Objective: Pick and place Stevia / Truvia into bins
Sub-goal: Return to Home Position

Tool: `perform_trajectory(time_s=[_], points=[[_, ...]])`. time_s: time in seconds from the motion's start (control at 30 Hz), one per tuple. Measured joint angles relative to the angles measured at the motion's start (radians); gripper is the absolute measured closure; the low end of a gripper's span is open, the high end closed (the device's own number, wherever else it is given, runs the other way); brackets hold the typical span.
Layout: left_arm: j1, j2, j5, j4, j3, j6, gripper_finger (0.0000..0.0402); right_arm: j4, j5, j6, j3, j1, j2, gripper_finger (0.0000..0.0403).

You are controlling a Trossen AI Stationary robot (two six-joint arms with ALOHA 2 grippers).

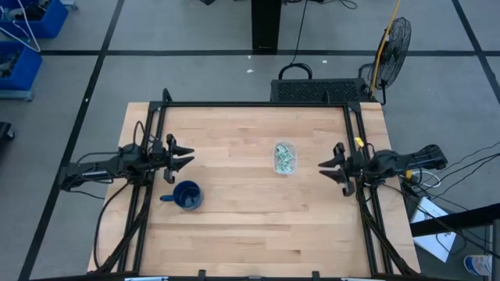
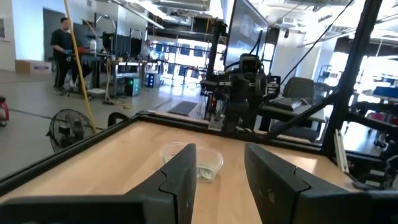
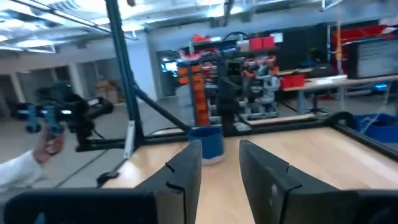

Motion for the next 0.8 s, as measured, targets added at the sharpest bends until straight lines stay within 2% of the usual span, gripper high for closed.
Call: perform_trajectory(time_s=[0.1, 0.33, 0.8], points=[[0.000, 0.000, 0.000, -0.003, 0.000, 0.010, 0.0261, 0.028, -0.027, 0.035, -0.048, 0.000, 0.000, 0.0303], [0.000, 0.000, -0.001, -0.012, 0.000, 0.024, 0.0261, -0.022, 0.032, 0.127, -0.096, -0.001, 0.001, 0.0303], [0.000, 0.000, -0.001, -0.011, 0.000, 0.012, 0.0261, -0.052, 0.026, 0.180, -0.097, 0.000, 0.036, 0.0303]])
